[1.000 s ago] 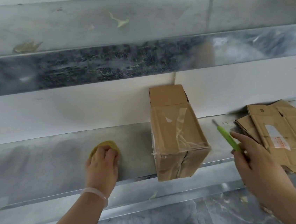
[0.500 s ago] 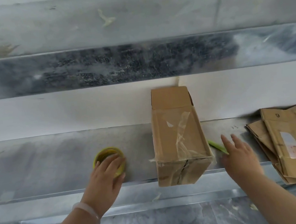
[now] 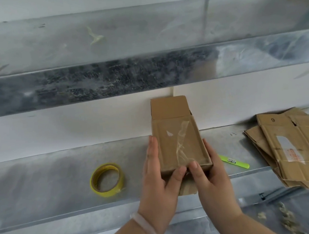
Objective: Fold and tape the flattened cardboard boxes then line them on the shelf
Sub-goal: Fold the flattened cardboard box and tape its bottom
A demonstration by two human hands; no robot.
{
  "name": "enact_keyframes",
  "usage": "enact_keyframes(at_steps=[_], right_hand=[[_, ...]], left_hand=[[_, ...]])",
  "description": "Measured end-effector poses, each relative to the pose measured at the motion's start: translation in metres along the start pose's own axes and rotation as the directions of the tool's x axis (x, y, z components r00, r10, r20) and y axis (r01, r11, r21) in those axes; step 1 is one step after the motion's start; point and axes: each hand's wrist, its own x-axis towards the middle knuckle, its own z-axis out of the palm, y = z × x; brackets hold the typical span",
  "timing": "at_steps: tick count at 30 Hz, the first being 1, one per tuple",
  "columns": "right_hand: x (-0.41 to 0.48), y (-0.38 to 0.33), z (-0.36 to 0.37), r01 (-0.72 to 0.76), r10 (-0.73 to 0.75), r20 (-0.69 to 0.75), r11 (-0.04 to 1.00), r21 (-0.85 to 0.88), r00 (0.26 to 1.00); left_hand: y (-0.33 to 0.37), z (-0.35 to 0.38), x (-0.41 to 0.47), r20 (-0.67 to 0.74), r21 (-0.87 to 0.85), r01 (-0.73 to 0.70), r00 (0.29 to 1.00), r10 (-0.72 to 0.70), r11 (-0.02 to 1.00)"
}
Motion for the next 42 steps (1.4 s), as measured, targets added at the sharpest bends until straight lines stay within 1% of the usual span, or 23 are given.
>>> enact_keyframes(at_steps=[2,5,7,9,10,12,15,16,18,20,24,28,31,33,36,37,39,40,42], right_hand=[[0.0,0.003,0.001,0.01,-0.01,-0.008,0.999,0.034,1.0],[-0.003,0.007,0.005,0.008,-0.006,-0.038,0.999,0.049,0.999],[-0.004,0.007,0.007,-0.003,0.007,-0.067,0.998,0.07,0.998],[-0.004,0.006,0.007,-0.034,0.049,-0.095,0.988,0.149,0.994],[-0.004,0.005,0.008,-0.048,0.066,-0.106,0.984,0.17,0.992],[-0.001,0.001,0.01,-0.065,0.083,-0.105,0.984,0.169,0.991],[0.001,-0.002,0.013,-0.08,0.1,-0.117,0.984,0.161,0.988],[0.002,-0.002,0.013,-0.083,0.104,-0.125,0.983,0.162,0.987],[0.001,-0.002,0.013,-0.083,0.106,-0.134,0.983,0.163,0.985],[0.0,-0.002,0.012,-0.09,0.11,-0.109,0.981,0.174,0.988],[-0.002,0.0,0.008,-0.107,0.12,-0.067,0.979,0.174,0.99],[0.0,0.0,0.005,-0.096,0.113,-0.073,0.974,0.206,0.991],[0.0,0.007,0.0,-0.129,0.141,-0.052,0.975,0.182,0.989],[0.001,0.011,-0.003,-0.164,0.17,-0.028,0.974,0.153,0.985],[0.002,0.012,-0.005,-0.177,0.179,0.001,0.975,0.134,0.984],[0.001,0.01,-0.005,-0.181,0.18,0.014,0.975,0.133,0.984],[0.001,0.007,-0.004,-0.175,0.171,0.039,0.975,0.138,0.984],[0.001,0.007,-0.004,-0.181,0.177,0.041,0.976,0.121,0.983],[0.003,0.007,-0.007,-0.207,0.204,0.04,0.976,0.068,0.978]], left_hand=[[-0.003,-0.001,0.002,0.011,-0.007,-0.035,0.999,0.036,0.999],[-0.008,0.0,-0.001,0.02,-0.083,-0.03,0.999,0.032,0.996],[-0.003,0.001,-0.003,0.016,-0.192,0.04,0.999,-0.038,0.981],[0.003,0.003,-0.002,0.009,-0.327,0.128,0.991,-0.132,0.936],[0.005,0.004,-0.002,-0.001,-0.359,0.154,0.986,-0.166,0.921],[0.009,0.007,-0.001,-0.01,-0.377,0.195,0.977,-0.215,0.905],[0.013,0.008,0.001,-0.035,-0.338,0.223,0.968,-0.249,0.914],[0.014,0.008,0.001,-0.032,-0.351,0.241,0.963,-0.269,0.905],[0.019,0.006,0.003,0.018,-0.422,0.294,0.948,-0.316,0.858],[0.021,0.001,0.001,0.056,-0.455,0.336,0.935,-0.35,0.824],[0.019,-0.005,-0.001,0.085,-0.443,0.336,0.939,-0.335,0.831],[0.019,-0.004,0.001,0.117,-0.426,0.334,0.942,-0.315,0.841],[0.016,-0.007,0.001,0.147,-0.397,0.34,0.94,-0.307,0.853],[0.016,-0.01,0.004,0.175,-0.42,0.362,0.932,-0.317,0.832],[0.015,-0.012,0.007,0.238,-0.465,0.437,0.899,-0.367,0.77],[0.017,-0.013,0.007,0.237,-0.45,0.447,0.895,-0.379,0.773],[0.021,-0.012,0.007,0.216,-0.374,0.435,0.9,-0.38,0.819],[0.023,-0.012,0.006,0.194,-0.343,0.424,0.905,-0.379,0.838],[0.026,-0.013,0.006,0.171,-0.334,0.419,0.908,-0.383,0.844]])
